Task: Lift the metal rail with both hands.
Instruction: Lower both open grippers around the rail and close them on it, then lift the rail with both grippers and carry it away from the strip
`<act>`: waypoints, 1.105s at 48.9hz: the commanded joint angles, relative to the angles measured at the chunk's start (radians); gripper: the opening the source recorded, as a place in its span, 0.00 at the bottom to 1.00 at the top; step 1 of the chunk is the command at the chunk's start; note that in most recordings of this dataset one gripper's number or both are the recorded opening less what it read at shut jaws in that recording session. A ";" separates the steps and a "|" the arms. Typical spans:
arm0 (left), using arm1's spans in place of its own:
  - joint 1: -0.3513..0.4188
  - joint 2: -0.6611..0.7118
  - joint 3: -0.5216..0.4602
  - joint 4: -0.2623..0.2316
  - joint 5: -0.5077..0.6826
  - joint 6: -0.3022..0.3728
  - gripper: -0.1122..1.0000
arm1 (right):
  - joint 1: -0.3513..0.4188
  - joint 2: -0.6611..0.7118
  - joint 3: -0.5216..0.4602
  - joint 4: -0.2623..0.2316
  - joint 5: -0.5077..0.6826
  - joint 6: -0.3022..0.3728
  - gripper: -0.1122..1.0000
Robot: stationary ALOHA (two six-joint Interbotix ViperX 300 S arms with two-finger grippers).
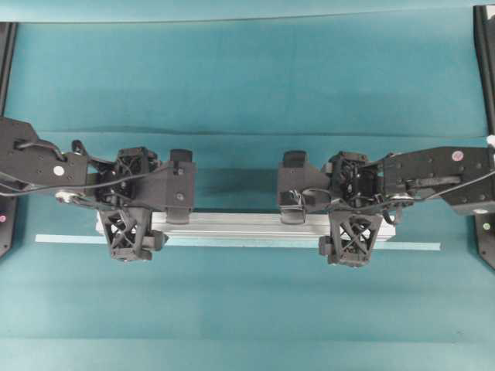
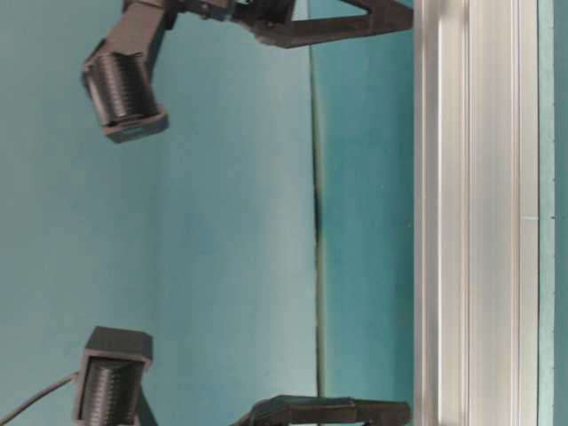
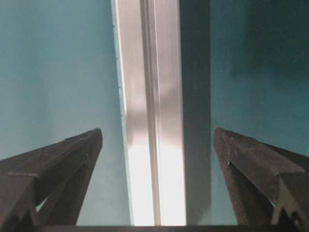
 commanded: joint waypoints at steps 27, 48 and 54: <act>0.000 0.117 0.031 0.003 -0.133 -0.017 0.96 | 0.003 0.080 0.051 0.000 -0.144 0.006 0.96; -0.003 0.114 0.029 0.003 -0.132 -0.077 0.68 | 0.018 0.086 0.035 0.002 -0.107 0.005 0.72; -0.002 0.114 0.028 0.003 -0.137 -0.078 0.43 | 0.017 0.089 0.028 0.002 -0.103 0.002 0.45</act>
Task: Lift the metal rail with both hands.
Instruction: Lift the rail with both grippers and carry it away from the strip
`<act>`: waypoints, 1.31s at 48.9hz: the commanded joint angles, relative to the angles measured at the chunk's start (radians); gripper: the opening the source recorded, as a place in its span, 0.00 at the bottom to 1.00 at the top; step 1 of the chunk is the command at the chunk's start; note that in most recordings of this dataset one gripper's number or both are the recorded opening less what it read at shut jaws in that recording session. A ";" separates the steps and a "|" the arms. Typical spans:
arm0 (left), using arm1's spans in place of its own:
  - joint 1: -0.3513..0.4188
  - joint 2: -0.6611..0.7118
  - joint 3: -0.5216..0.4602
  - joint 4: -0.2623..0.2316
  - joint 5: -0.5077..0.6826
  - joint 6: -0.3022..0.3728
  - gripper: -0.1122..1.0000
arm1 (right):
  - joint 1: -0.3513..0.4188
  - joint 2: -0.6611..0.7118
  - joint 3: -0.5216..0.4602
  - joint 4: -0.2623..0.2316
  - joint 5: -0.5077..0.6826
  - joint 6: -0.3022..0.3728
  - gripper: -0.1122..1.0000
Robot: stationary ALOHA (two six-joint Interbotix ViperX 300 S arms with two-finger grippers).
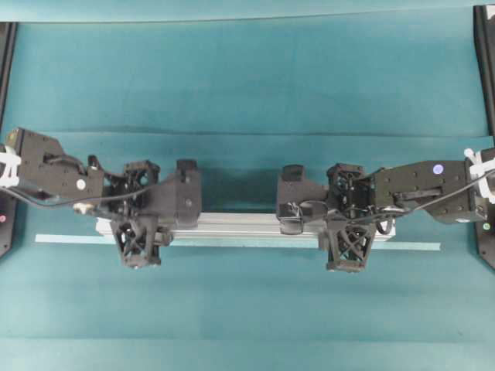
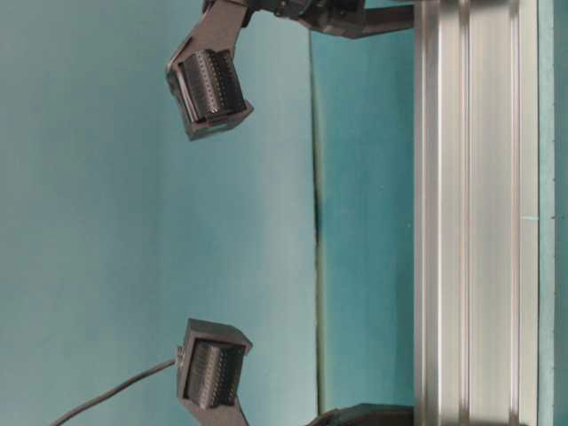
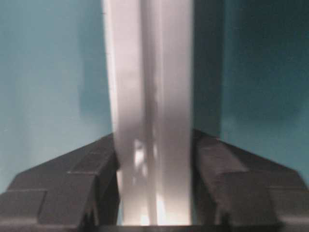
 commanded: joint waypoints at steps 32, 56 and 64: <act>0.014 -0.086 -0.046 0.003 0.060 0.009 0.43 | -0.003 -0.034 -0.049 0.003 0.071 0.005 0.45; 0.032 -0.239 -0.120 0.003 0.285 0.003 0.43 | -0.021 -0.140 -0.166 0.003 0.337 0.005 0.45; 0.037 -0.278 -0.166 0.003 0.359 0.003 0.43 | -0.034 -0.166 -0.229 0.003 0.446 0.006 0.45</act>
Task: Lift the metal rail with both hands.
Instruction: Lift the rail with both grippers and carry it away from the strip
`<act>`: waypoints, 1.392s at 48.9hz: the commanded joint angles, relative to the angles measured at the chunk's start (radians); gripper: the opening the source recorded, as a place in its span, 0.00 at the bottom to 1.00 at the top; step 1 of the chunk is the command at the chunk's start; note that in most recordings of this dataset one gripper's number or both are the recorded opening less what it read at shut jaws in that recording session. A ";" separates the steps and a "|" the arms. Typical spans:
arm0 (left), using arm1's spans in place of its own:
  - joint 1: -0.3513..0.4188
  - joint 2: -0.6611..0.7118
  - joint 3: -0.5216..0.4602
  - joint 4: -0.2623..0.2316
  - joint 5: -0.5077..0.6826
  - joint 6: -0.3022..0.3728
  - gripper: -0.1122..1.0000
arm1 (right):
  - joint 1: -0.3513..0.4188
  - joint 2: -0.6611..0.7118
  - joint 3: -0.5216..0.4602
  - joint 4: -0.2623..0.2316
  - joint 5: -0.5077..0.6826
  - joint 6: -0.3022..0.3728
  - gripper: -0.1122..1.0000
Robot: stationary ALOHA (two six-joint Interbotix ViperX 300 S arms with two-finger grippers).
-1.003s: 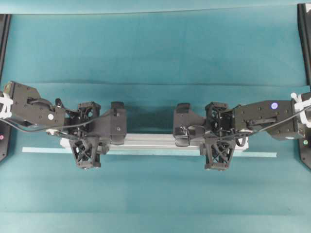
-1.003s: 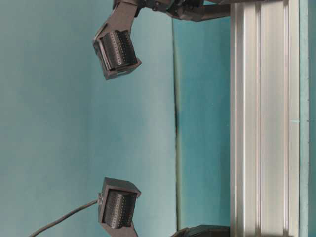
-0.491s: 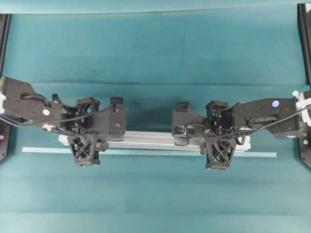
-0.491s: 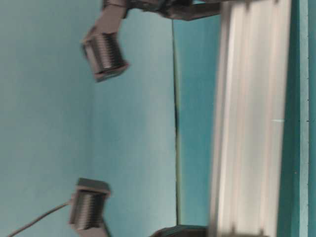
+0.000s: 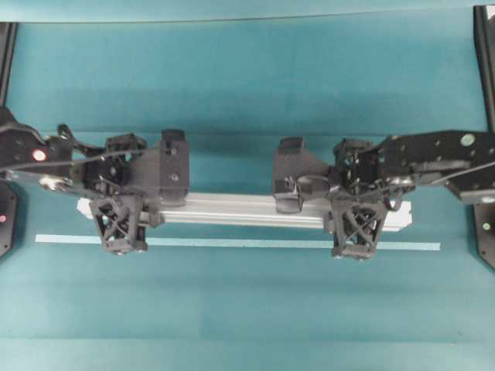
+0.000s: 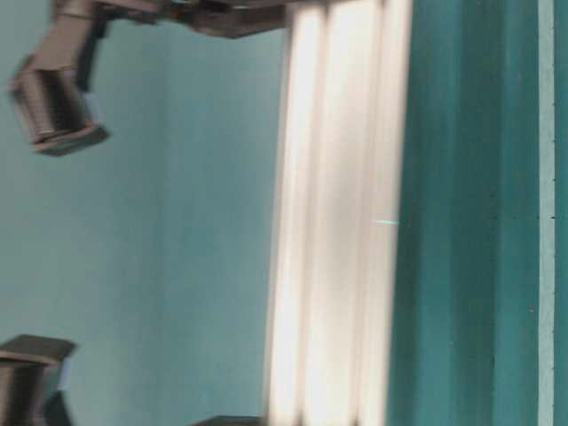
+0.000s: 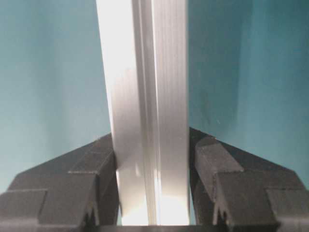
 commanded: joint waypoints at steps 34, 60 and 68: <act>0.012 -0.103 -0.301 0.002 0.328 0.003 0.43 | -0.017 -0.034 -0.351 -0.003 0.419 0.008 0.45; 0.017 -0.100 -0.503 0.003 0.537 0.005 0.43 | -0.040 -0.035 -0.578 -0.020 0.615 0.005 0.45; 0.023 -0.078 -0.591 0.002 0.615 -0.009 0.43 | -0.040 -0.034 -0.615 -0.020 0.626 0.009 0.45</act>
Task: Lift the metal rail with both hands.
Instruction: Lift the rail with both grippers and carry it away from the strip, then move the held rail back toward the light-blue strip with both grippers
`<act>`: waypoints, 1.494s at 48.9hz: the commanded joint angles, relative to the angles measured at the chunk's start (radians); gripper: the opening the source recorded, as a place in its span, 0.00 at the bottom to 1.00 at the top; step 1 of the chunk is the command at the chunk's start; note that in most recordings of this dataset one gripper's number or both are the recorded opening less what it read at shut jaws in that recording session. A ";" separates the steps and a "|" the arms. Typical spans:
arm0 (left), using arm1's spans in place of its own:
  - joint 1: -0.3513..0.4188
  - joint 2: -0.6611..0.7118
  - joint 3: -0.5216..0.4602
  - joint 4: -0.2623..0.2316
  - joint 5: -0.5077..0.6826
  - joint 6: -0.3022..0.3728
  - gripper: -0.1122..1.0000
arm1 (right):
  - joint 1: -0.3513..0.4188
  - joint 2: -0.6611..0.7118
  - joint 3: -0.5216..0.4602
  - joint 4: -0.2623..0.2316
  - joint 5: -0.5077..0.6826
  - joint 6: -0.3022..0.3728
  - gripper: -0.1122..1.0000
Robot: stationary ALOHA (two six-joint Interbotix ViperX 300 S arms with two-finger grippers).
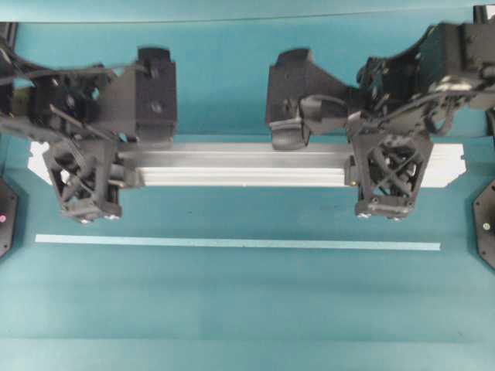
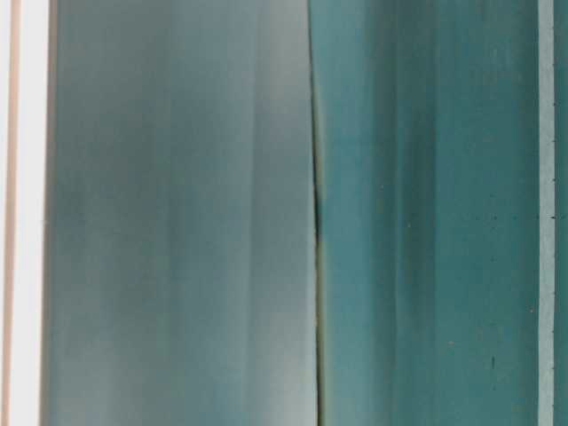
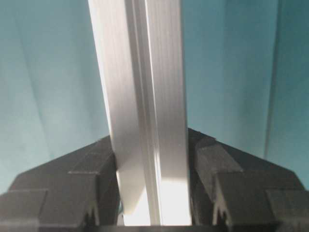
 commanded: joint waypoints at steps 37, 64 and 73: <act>0.018 0.043 -0.183 0.002 0.121 0.046 0.43 | -0.025 -0.008 -0.101 -0.002 0.008 0.009 0.45; 0.018 0.041 0.048 0.003 -0.067 0.009 0.43 | -0.014 -0.003 0.107 -0.002 -0.077 0.000 0.45; 0.018 0.051 0.100 0.003 -0.110 0.006 0.43 | -0.003 -0.017 0.245 0.003 -0.233 0.006 0.45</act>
